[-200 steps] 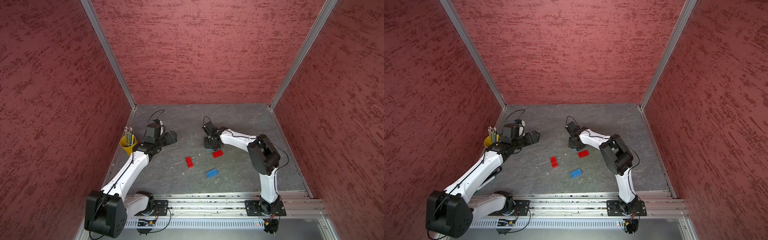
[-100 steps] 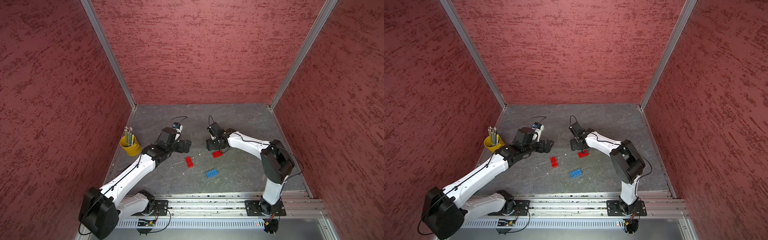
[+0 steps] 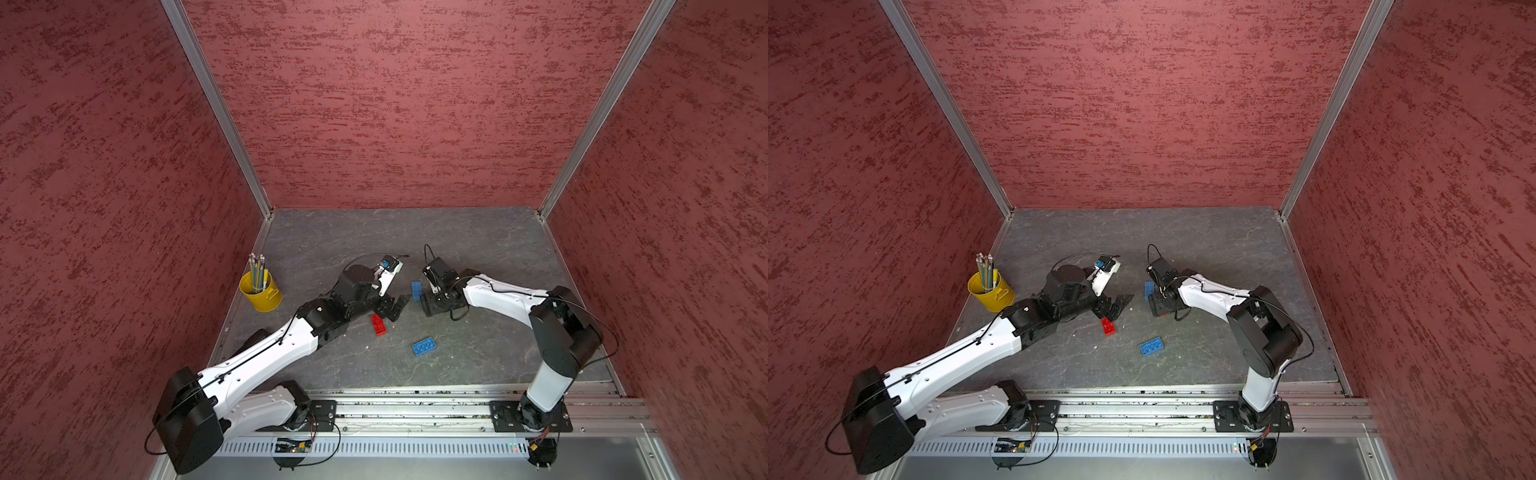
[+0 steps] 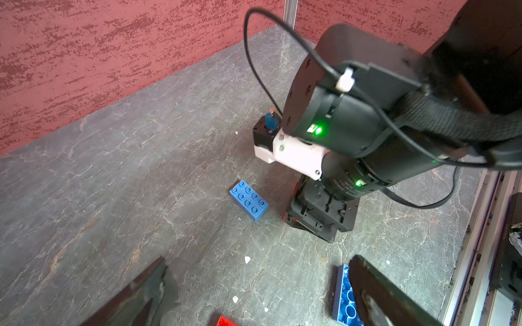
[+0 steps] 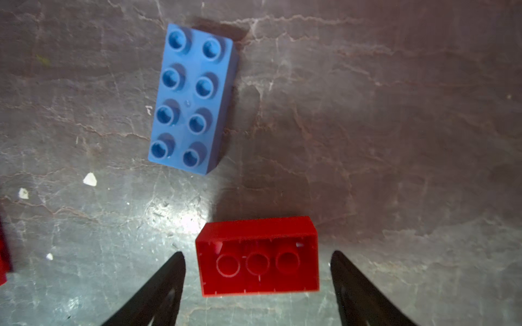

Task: Assemble a rectangle with lego
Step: Pick up the lego brick from the center of the board.

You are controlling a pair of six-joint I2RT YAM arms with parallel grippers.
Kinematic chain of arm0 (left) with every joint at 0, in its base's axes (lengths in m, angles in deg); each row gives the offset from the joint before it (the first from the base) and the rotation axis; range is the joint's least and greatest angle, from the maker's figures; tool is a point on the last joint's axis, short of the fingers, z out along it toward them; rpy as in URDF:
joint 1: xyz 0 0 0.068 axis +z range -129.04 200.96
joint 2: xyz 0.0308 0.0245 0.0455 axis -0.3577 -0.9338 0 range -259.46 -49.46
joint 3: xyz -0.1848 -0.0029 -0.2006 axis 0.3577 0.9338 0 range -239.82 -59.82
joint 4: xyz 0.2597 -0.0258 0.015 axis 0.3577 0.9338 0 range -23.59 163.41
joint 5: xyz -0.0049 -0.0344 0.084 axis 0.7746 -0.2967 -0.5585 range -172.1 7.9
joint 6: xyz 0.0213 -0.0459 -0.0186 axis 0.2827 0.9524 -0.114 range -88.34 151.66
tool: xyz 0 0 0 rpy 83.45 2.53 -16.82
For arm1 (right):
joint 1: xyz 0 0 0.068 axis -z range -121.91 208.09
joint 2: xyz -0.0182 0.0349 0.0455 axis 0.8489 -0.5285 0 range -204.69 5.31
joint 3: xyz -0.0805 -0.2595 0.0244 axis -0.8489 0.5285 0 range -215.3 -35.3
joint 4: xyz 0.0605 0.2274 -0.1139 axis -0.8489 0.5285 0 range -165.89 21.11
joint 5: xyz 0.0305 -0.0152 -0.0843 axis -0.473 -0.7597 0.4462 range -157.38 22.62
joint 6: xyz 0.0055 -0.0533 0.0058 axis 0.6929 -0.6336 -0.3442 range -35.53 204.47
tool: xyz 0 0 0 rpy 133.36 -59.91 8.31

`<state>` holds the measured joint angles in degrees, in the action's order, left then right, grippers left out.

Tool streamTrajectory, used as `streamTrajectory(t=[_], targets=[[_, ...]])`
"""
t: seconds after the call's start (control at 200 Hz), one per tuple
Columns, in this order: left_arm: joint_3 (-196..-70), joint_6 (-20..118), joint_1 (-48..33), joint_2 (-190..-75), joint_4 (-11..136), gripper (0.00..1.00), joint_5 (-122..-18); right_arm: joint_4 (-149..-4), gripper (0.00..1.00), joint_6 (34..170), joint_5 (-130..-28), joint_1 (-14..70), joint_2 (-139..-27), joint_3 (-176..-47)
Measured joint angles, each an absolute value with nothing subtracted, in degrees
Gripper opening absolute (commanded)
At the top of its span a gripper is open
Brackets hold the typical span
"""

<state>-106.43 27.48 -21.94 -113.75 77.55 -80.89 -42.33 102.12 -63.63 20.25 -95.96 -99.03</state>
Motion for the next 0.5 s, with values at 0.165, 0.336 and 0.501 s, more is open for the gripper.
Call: streamTrajectory(t=[0.165,0.336,0.501], targets=[[-106.4,26.8,-22.0,-115.1,77.4,1.00,-81.4,-43.7,0.76,101.2,-63.7,20.2,-97.8,-99.0],[-106.4,26.7,-22.0,-115.6,77.4,1.00,-82.5,-44.4,0.58,100.9,-63.6,20.2,-98.3,-99.0],[-106.4,26.7,-22.0,-115.6,75.8,1.00,-83.3,-44.6,0.51,101.5,-63.1,20.3,-96.9,-98.5]])
